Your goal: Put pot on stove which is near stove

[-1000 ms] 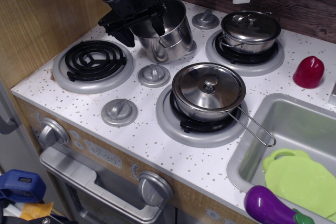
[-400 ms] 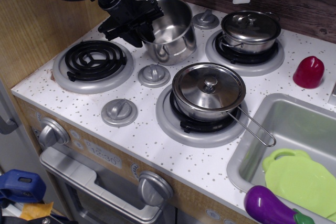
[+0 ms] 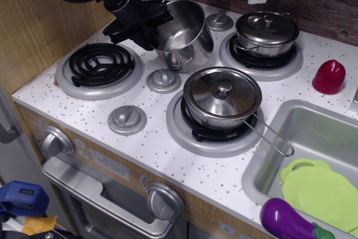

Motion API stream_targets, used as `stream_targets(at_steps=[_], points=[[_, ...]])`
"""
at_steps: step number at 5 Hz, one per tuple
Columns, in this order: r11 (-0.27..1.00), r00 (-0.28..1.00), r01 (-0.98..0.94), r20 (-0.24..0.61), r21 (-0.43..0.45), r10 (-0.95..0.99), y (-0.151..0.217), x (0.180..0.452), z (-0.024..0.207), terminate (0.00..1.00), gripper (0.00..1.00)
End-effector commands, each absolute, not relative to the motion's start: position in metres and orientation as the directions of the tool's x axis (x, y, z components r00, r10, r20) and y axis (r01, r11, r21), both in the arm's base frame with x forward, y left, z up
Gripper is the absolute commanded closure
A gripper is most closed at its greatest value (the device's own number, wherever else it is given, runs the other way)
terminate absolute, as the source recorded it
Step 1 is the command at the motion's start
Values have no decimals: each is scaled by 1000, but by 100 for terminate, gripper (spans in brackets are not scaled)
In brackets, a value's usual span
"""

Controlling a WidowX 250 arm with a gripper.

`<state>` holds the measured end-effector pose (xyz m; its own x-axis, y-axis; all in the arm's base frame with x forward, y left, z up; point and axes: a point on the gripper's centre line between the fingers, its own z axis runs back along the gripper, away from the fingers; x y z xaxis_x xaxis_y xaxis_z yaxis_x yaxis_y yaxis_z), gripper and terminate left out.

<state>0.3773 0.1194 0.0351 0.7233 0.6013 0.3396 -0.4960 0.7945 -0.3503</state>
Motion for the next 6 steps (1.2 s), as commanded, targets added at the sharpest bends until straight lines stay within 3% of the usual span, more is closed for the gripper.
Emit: stream_targets(at_steps=[1,3,5,6], points=[[845,729,-476,427,-244,535,133,370,86,0,100],[878,773,-466,435,-104,462,149,347,114,0,100],[892,775,-452,499,7,388,169,329,117,0,100],[894,789,-447,477,14,387,179,323,119,0,100]])
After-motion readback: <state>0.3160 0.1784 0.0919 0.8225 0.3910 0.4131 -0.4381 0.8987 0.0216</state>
